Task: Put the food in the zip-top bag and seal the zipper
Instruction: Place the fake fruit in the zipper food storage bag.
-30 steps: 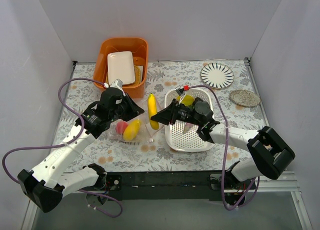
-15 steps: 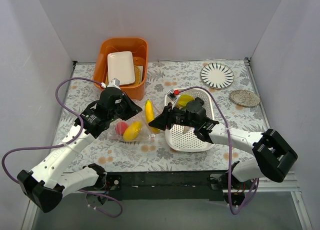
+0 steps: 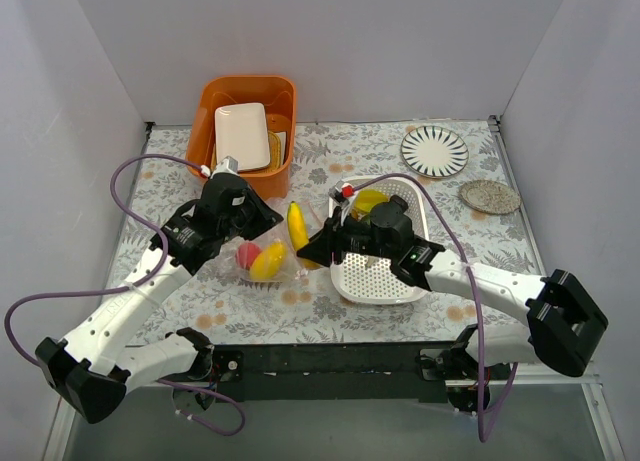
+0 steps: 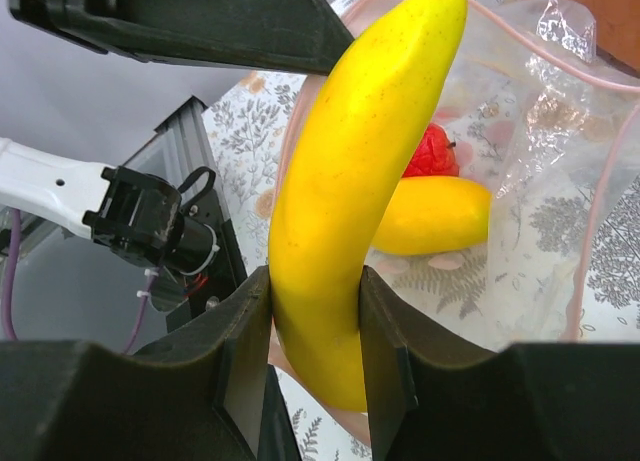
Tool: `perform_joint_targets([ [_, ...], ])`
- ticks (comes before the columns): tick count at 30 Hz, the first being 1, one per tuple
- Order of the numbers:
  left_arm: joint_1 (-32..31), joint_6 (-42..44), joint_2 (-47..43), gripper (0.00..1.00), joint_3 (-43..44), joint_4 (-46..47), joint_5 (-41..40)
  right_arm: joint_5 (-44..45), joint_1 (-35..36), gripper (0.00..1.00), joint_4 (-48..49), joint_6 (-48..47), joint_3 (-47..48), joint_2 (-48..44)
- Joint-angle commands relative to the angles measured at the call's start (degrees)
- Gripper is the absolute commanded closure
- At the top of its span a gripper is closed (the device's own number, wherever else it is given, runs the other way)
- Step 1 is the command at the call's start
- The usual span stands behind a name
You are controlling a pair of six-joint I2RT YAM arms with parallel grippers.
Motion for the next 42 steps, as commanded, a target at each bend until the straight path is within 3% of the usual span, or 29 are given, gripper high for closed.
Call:
perform_joint_targets([
  [1, -0.1, -0.1, -1.3, 1.00, 2.5, 1.1, -2.5, 1.2, 0.6, 0.87, -7.8, -2.4, 5.6, 1.8],
  [6, -0.1, 0.1, -2.2, 0.99, 2.7, 0.7, -3.3, 2.8, 1.0, 0.79, -10.9, -3.1, 7.4, 3.4],
  [8, -0.1, 0.1, -2.5, 0.99, 2.5, 0.7, -3.5, 3.2, 1.0, 0.71, -13.0, -3.6, 9.0, 4.1],
  [9, -0.1, 0.0, -2.7, 0.99, 2.4, 0.8, -3.6, 3.7, 1.1, 0.54, -13.4, -3.8, 9.4, 4.2],
  [11, -0.1, 0.1, -2.7, 0.99, 2.5, 0.8, -3.6, 4.4, 1.1, 0.42, -14.2, -4.0, 10.4, 4.3],
  [12, 0.0, 0.2, -2.7, 0.99, 2.6, 0.7, -3.6, 5.3, 1.1, 0.30, -14.6, -4.1, 10.7, 4.2],
  [16, -0.1, 0.2, -2.6, 0.99, 2.6, 0.3, -3.5, 7.0, 1.1, 0.10, -15.9, -4.6, 12.1, 3.9],
  [22, -0.1, 0.1, -2.8, 0.99, 2.4, 0.0, -3.9, 9.7, 1.1, 0.09, -16.8, -4.7, 13.3, 2.3],
  [25, -0.1, 0.1, -2.9, 0.99, 2.3, 0.0, -3.6, 9.3, 1.1, 0.25, -14.9, -4.8, 13.0, 1.5],
  [26, -0.1, 0.1, -3.0, 0.99, 2.3, 0.1, -3.5, 8.9, 1.1, 0.45, -14.8, -4.6, 13.2, 1.8],
  [29, -0.1, 0.1, -3.2, 0.99, 2.1, 0.5, -3.1, 7.6, 1.1, 0.66, -14.5, -4.5, 14.3, 3.2],
  [33, -0.1, 0.1, -3.2, 0.99, 2.1, 0.7, -2.5, 6.2, 1.1, 0.66, -15.7, -3.8, 16.3, 5.8],
  [36, -0.1, 0.3, -3.1, 0.99, 2.1, 0.5, -2.5, 5.9, 1.1, 0.50, -14.7, -3.6, 16.5, 6.1],
  [40, -0.1, 1.1, -2.6, 0.99, 2.7, -0.9, -4.8, 8.9, 1.1, 0.42, -18.1, -3.6, 17.5, 5.3],
  [42, -0.1, 1.2, -2.3, 0.99, 5.0, -5.7, -11.1, 11.8, 1.1, 0.41, -21.2, -3.8, 18.0, 4.6],
])
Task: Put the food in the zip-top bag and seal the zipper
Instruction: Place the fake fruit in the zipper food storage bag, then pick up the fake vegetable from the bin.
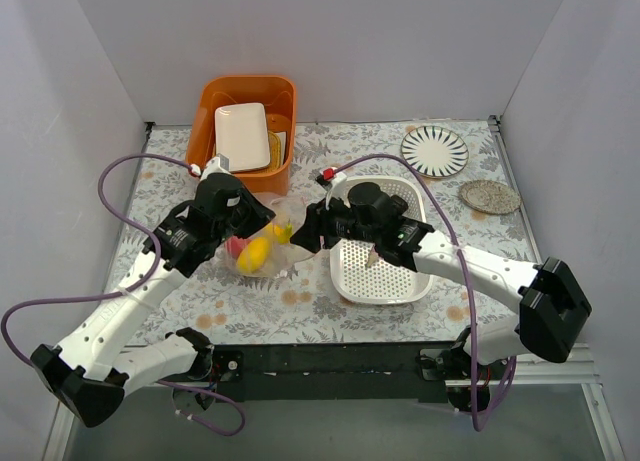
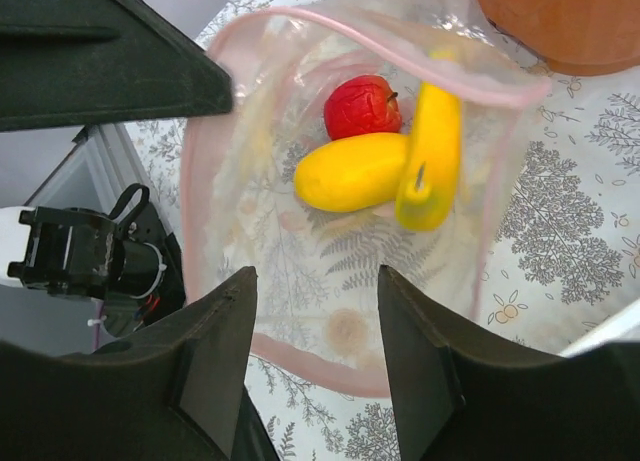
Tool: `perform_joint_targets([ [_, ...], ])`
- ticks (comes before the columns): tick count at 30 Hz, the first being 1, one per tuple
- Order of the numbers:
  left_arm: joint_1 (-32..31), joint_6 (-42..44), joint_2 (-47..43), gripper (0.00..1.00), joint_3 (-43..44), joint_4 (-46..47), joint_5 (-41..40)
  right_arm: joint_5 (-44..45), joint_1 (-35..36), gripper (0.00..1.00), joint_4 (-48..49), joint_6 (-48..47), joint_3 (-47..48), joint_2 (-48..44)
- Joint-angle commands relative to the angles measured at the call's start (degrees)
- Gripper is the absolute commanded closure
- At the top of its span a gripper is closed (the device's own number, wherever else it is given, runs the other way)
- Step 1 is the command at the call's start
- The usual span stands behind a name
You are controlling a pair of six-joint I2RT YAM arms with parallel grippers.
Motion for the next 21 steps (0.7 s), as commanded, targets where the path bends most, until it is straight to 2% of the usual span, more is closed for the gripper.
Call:
perform_joint_targets([
  [1, -0.1, 1.1, -0.4, 0.99, 5.0, -6.5, -9.8, 5.3, 0.4, 0.41, -4.3, -0.5, 3.2, -2.6],
  [6, 0.0, 3.4, 0.4, 0.97, 6.2, -9.0, -11.9, 12.5, 0.4, 0.40, -6.3, 1.2, -0.6, -7.5],
  [9, 0.0, 3.7, 4.7, 0.97, 4.6, -10.9, -10.3, 19.1, 0.1, 0.39, -8.2, 2.3, -2.8, -11.0],
  [11, 0.1, 5.5, 6.9, 1.00, 1.7, -8.2, -4.3, 22.4, -0.4, 0.39, -10.8, 3.7, -3.7, -13.5],
  [14, 0.1, 2.5, 9.9, 1.00, 0.4, -7.8, -1.6, 24.0, -1.2, 0.39, -12.4, 3.9, -5.2, -16.0],
  [18, 0.1, 3.3, 6.4, 1.00, -1.7, -3.4, -0.1, 24.7, -1.9, 0.38, -16.0, 3.9, -5.4, -17.2],
  [19, 0.1, 3.6, 6.1, 1.00, -1.3, -3.3, 0.1, 25.3, -2.1, 0.36, -16.9, 3.9, -5.3, -17.0],
  [20, 0.1, 4.0, 6.2, 1.00, -1.1, -3.2, 0.9, 28.8, -2.5, 0.24, -18.7, 5.7, -4.8, -16.9],
  [21, 0.1, 4.7, 6.3, 1.00, -1.1, -2.8, 1.7, 30.5, -2.6, 0.19, -22.2, 7.0, -4.7, -16.8],
])
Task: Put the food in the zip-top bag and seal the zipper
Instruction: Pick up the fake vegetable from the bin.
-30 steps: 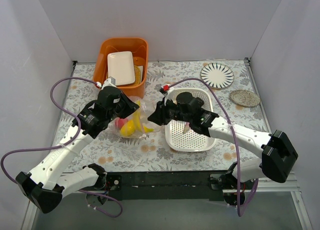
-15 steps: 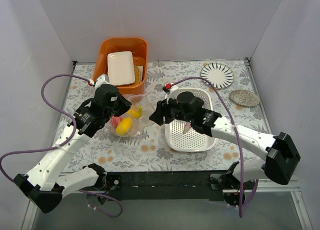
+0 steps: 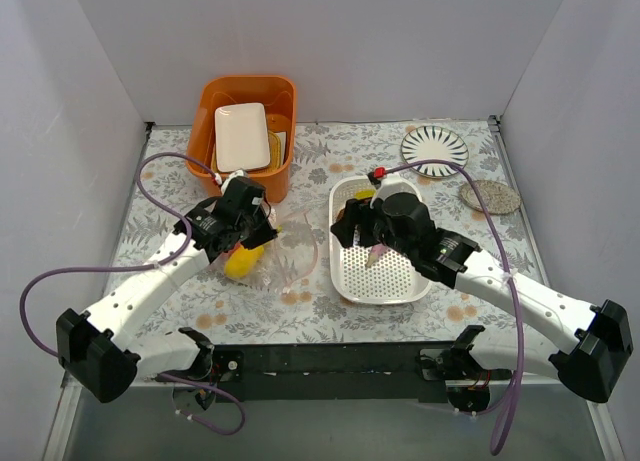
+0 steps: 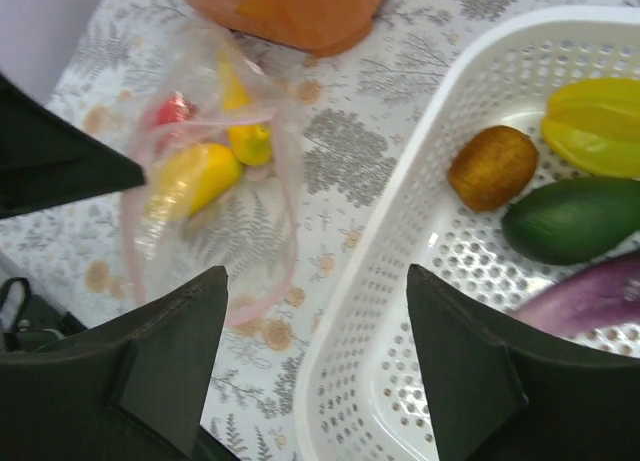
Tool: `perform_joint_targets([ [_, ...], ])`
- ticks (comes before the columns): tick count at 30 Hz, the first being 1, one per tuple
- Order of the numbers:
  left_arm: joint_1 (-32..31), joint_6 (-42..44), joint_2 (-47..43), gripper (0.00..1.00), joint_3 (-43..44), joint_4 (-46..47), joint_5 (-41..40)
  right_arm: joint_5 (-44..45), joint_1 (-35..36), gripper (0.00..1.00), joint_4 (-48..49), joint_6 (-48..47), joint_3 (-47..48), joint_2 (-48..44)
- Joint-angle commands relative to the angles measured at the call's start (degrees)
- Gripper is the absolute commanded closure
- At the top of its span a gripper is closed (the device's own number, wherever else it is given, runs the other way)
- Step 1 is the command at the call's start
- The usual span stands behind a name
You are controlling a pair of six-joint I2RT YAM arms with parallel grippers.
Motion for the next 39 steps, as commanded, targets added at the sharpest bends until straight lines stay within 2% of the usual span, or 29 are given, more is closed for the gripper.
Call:
perform_joint_targets([
  [1, 0.1, 2.0, -3.1, 0.99, 1.0, 4.1, 4.1, 8.4, -1.9, 0.15, -8.4, 3.6, 0.2, 0.2],
  [2, 0.1, 3.4, -2.5, 0.99, 0.1, 5.4, 5.3, 8.3, -2.7, 0.13, -9.2, 3.7, 0.2, 0.6],
  [4, 0.1, 5.2, -0.4, 0.99, -1.2, 7.4, 12.7, 8.0, -5.0, 0.12, -12.8, 4.8, 0.8, 2.4],
  [10, 0.1, 1.5, -2.0, 1.00, -4.2, 9.5, 13.1, 10.1, -8.9, 0.05, -23.9, 7.8, 6.5, 8.8],
  [11, 0.1, 1.3, -2.8, 1.00, -4.3, 10.1, 13.1, 9.8, -9.0, 0.02, -23.6, 7.2, 6.7, 9.1],
  [16, 0.1, 1.4, -3.5, 1.00, -3.7, 9.8, 12.8, 5.3, -10.9, 0.02, -20.3, 2.0, 5.4, 10.4],
  [19, 0.1, 1.6, -3.5, 1.00, -3.6, 9.7, 12.9, 7.5, -12.1, 0.02, -23.3, 6.9, 6.3, 12.3],
  [25, 0.1, 1.6, -3.5, 1.00, -3.7, 10.6, 13.6, 3.2, -13.1, 0.09, -20.0, 10.3, 4.6, 16.6],
  [33, 0.1, 2.0, -3.8, 1.00, -3.0, 10.0, 13.1, 5.4, -13.1, 0.16, -17.8, 19.3, 2.7, 20.3],
  [39, 0.1, 2.4, -4.2, 1.00, -2.5, 9.3, 12.4, 8.3, -13.0, 0.21, -18.3, 19.8, 2.5, 22.9],
])
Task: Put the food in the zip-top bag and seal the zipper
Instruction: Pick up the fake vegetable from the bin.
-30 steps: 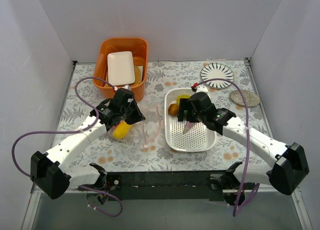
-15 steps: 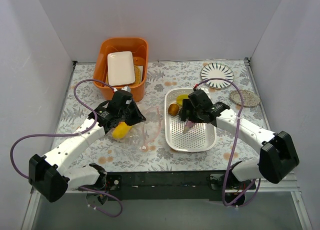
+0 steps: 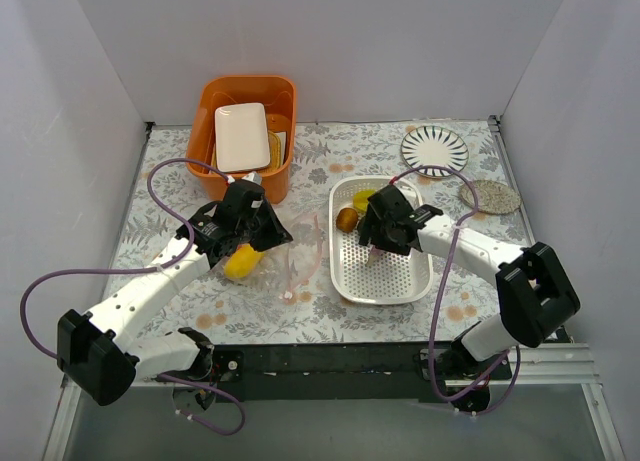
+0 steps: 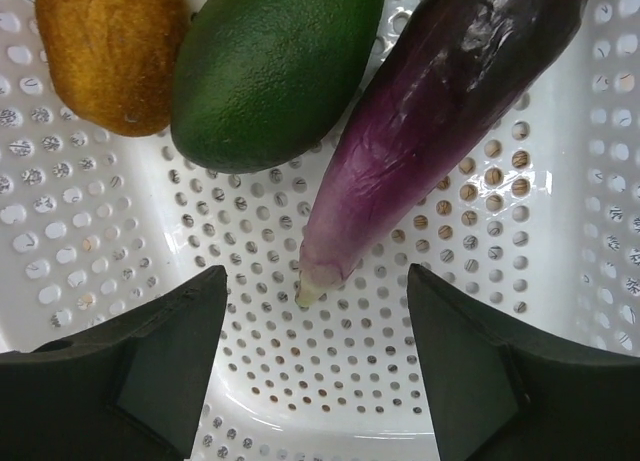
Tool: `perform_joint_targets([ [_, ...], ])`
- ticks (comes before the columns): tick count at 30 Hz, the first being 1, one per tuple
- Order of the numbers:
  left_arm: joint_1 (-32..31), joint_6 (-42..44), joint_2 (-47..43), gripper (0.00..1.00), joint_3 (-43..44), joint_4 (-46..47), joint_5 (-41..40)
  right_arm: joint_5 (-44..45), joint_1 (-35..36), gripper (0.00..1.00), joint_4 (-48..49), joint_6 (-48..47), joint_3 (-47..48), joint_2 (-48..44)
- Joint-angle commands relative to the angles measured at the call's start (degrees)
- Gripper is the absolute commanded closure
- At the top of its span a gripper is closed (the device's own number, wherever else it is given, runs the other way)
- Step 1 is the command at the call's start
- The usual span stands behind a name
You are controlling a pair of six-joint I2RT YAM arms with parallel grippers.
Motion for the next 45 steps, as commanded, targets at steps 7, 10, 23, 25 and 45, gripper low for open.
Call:
perform_joint_targets([
  [7, 0.0, 0.5, -2.2, 1.00, 1.9, 0.3, 0.4, 2.7, 0.1, 0.26, 3.0, 0.6, -1.4, 4.2],
  [10, 0.0, 0.5, -2.5, 1.00, 1.9, 0.2, 0.4, 2.6, 0.0, 0.34, 2.9, -0.9, -1.4, 4.6],
  [23, 0.0, 0.4, -2.0, 1.00, 1.8, 0.6, 0.8, 1.4, 0.2, 0.68, 4.8, -7.8, -8.0, 0.8],
  [25, 0.0, 0.6, -1.9, 1.00, 1.7, 0.6, 0.6, 0.3, 0.7, 0.72, 5.5, -9.6, -8.9, -0.8],
  [45, 0.0, 0.4, -2.4, 1.00, 1.3, 0.3, 0.2, 2.6, 1.3, 0.53, 5.7, -12.0, -8.1, -1.7],
])
